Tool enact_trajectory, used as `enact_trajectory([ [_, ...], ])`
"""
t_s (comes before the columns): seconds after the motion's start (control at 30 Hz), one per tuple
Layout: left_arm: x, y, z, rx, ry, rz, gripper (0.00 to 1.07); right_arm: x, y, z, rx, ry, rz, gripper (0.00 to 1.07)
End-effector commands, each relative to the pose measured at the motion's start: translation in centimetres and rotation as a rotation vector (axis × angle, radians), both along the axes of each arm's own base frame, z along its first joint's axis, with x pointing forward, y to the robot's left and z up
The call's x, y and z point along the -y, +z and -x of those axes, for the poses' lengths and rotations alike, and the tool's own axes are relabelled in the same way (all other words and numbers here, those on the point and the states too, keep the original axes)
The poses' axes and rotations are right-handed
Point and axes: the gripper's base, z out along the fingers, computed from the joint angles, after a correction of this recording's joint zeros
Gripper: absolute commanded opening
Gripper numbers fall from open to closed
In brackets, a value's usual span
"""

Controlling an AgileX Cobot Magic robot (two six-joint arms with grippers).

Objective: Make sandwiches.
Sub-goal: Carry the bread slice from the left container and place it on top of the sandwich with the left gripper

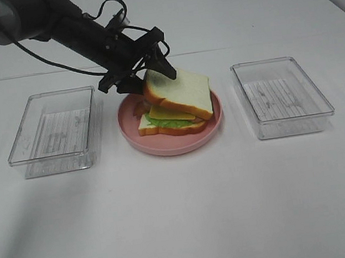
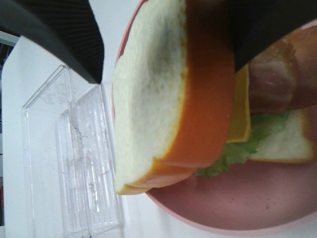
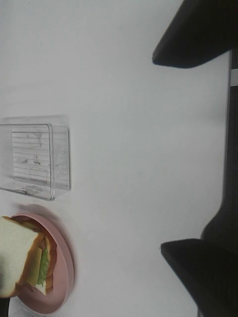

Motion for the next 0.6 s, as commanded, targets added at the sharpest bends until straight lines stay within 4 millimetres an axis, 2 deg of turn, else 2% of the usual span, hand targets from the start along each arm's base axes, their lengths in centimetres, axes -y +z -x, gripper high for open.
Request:
enact_trajectory([
  [0.03, 0.1, 1.1, 0.5, -0.002, -0.009, -0.032, 0.67, 0.0, -0.1, 0.2, 0.028, 0.002, 0.000, 0.89],
  [0.13, -0.2, 1.6, 0.8, 0.000, -0.042, -0.078, 0.71, 0.0, -0.1, 0.2, 0.028, 0.002, 0.000, 0.89],
  [0.17, -0.4, 2.6, 1.1, 0.013, -0.061, -0.098, 0.71, 0.0, -0.1, 0.2, 0.028, 0.002, 0.000, 0.89],
  [0.3, -0.9, 4.0, 1.5, 0.023, -0.082, -0.140, 0.71, 0.0, -0.1, 0.2, 0.028, 0.002, 0.000, 0.89],
  [0.33, -1.3, 5.1, 2.0, 0.017, -0.093, -0.187, 0.71, 0.0, -0.1, 0.2, 0.028, 0.002, 0.000, 0.89],
  [0.37, -1.3, 5.1, 2.0, 0.017, -0.093, -0.187, 0.71, 0.0, -0.1, 0.2, 0.028, 0.002, 0.000, 0.89],
  [0.43, -2.1, 6.7, 2.8, 0.010, -0.111, -0.264, 0.71, 0.0, -0.1, 0.2, 0.028, 0.002, 0.000, 0.89],
  [0.47, -2.1, 6.7, 2.8, 0.010, -0.111, -0.264, 0.71, 0.0, -0.1, 0.2, 0.028, 0.002, 0.000, 0.89],
  [0.5, -2.8, 7.9, 3.3, 0.015, -0.117, -0.326, 0.74, 0.0, -0.1, 0.2, 0.028, 0.002, 0.000, 0.89],
  [0.57, -3.1, 8.5, 3.5, 0.021, -0.115, -0.356, 0.76, 0.0, -0.1, 0.2, 0.028, 0.002, 0.000, 0.89],
  [0.6, -3.9, 9.8, 3.9, 0.044, -0.111, -0.425, 0.83, 0.0, -0.1, 0.2, 0.028, 0.002, 0.000, 0.89],
])
